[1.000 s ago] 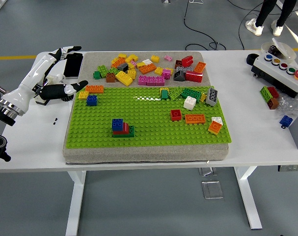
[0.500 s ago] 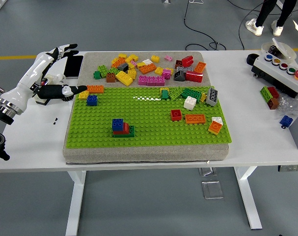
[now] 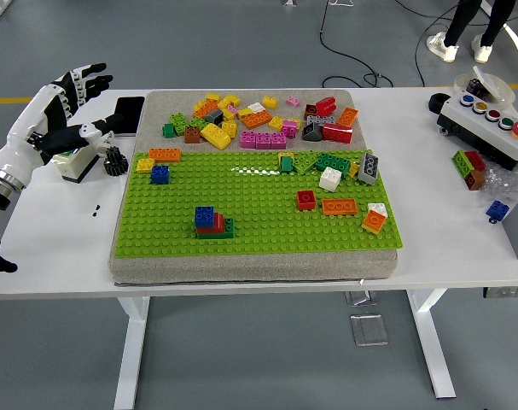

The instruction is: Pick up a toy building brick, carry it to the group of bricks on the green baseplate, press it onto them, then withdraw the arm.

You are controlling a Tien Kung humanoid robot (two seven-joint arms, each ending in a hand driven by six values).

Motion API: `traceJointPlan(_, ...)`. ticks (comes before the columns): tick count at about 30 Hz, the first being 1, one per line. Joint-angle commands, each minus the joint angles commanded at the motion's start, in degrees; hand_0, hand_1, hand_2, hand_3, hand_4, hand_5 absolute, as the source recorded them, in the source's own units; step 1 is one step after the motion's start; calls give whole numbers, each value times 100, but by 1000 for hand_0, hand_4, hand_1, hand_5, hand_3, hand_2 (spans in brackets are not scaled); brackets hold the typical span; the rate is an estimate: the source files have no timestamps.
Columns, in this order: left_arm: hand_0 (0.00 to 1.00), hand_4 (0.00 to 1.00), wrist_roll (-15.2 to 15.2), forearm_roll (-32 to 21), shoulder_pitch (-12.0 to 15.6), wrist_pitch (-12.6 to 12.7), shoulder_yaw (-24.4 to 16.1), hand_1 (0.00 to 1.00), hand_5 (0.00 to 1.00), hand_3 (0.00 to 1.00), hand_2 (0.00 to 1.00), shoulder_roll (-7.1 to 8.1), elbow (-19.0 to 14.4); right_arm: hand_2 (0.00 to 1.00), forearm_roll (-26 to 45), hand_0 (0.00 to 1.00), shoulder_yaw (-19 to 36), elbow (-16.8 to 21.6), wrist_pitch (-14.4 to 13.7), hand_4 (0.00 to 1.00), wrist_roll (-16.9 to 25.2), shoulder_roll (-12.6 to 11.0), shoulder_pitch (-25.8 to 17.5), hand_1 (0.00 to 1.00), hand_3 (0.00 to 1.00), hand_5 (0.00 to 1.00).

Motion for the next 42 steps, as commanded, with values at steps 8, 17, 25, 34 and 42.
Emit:
traceJointPlan(8,963,896,150,-543,-35,-204,5,902,537,912,879,-3,85,729,21,756,7,0,-2,928,-5,-5,-16,682,665,502)
traceJointPlan(17,967,908,214,-554,-22,-223,16,910,590,915,883,3,102,729,37,757,36,0,-16,928,-22,-3,-38,682,666,502)
traceJointPlan(25,978,908,243,-474,-4,-229,28,916,595,913,889,14,83,729,45,756,20,0,-29,928,-45,1,-37,681,666,502)
traceJointPlan(34,980,910,258,-396,37,-197,-24,920,608,911,893,72,-35,729,61,756,-16,0,-49,927,-52,-17,-3,681,665,503)
traceJointPlan(42,983,911,267,-358,86,-170,-126,920,613,909,893,123,-94,729,179,757,-419,0,17,928,-124,-82,19,681,665,505)
